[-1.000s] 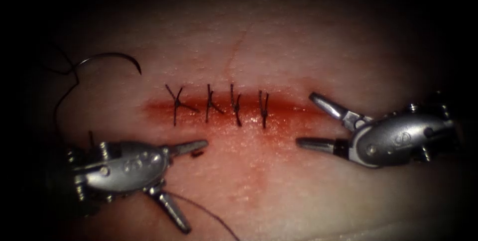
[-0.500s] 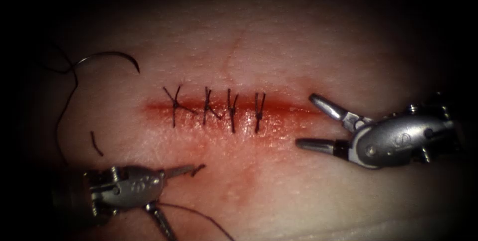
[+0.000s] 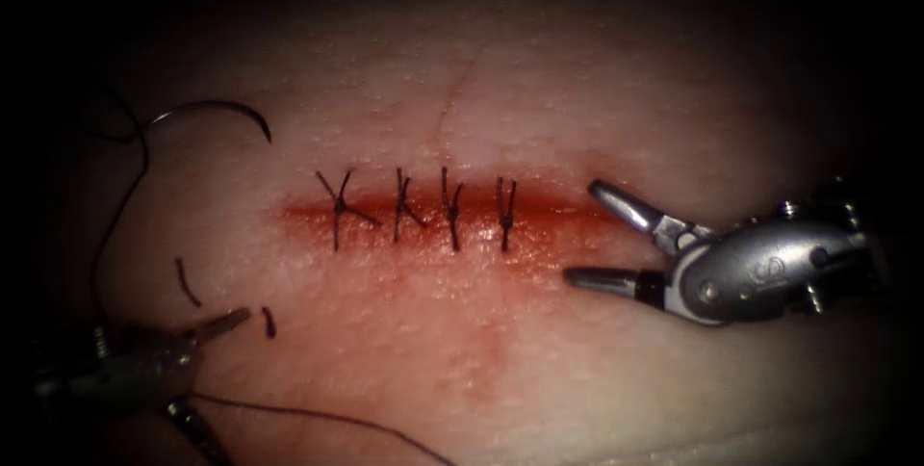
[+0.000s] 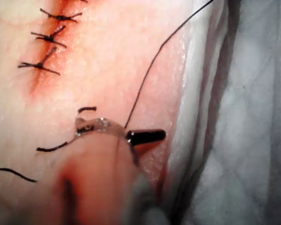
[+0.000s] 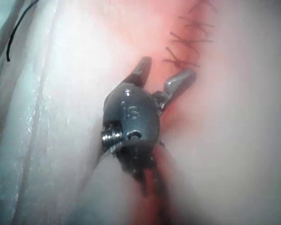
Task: Wound Closure
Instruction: Remove the cut piece from the left gripper.
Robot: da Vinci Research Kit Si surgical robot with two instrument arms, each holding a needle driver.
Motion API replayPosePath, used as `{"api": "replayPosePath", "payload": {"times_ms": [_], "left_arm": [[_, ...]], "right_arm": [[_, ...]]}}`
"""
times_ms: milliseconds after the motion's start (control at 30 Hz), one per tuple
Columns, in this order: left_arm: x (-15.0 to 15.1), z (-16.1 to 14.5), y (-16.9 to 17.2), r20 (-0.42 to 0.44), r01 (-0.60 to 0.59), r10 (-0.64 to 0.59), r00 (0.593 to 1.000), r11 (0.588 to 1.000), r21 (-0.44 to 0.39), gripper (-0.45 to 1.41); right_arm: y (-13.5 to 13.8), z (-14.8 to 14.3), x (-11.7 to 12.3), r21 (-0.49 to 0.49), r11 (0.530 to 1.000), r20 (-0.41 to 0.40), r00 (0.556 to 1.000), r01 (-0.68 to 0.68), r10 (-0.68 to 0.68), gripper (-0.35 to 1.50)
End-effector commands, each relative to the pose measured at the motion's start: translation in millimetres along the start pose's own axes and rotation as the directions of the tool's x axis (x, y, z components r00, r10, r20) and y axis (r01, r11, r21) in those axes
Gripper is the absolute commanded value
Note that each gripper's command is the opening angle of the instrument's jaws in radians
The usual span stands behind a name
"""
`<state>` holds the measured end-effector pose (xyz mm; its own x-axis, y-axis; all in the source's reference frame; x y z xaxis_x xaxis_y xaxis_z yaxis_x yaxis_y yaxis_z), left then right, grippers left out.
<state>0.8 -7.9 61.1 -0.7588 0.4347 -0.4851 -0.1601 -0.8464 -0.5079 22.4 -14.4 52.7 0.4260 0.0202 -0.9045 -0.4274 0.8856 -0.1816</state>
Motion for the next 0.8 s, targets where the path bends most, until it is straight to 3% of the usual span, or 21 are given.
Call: {"api": "replayPosePath", "payload": {"times_ms": [33, 133, 467, 800], "left_arm": [[2.2, 0.1, 0.3, -0.079, -0.01, 0.011, 0.997, 1.0, 0.015, 1.16], [4.4, -0.2, 1.1, -0.148, -0.015, 0.016, 0.989, 1.0, 0.012, 1.16], [6.2, -0.8, 2.3, -0.131, -0.032, 0.035, 0.991, 0.999, 0.024, 1.19], [3.1, 5.5, 2.3, 0.006, -0.045, 0.045, 0.999, 0.999, -0.009, 1.19]], "right_arm": [[-0.7, 0.8, -0.1, 0.003, 1.0, -0.007, 1.0, -0.021, 0.021, 1.3], [-1.0, 1.1, 0.2, 0.01, 1.0, -0.013, 1.0, -0.028, 0.028, 1.26], [-1.3, 1.1, 0.4, 0.022, 0.999, -0.015, 0.999, -0.028, 0.028, 1.23], [-4.0, 3.0, 1.7, 0.101, 0.993, -0.017, 0.998, -0.053, 0.055, 1.06]]}}
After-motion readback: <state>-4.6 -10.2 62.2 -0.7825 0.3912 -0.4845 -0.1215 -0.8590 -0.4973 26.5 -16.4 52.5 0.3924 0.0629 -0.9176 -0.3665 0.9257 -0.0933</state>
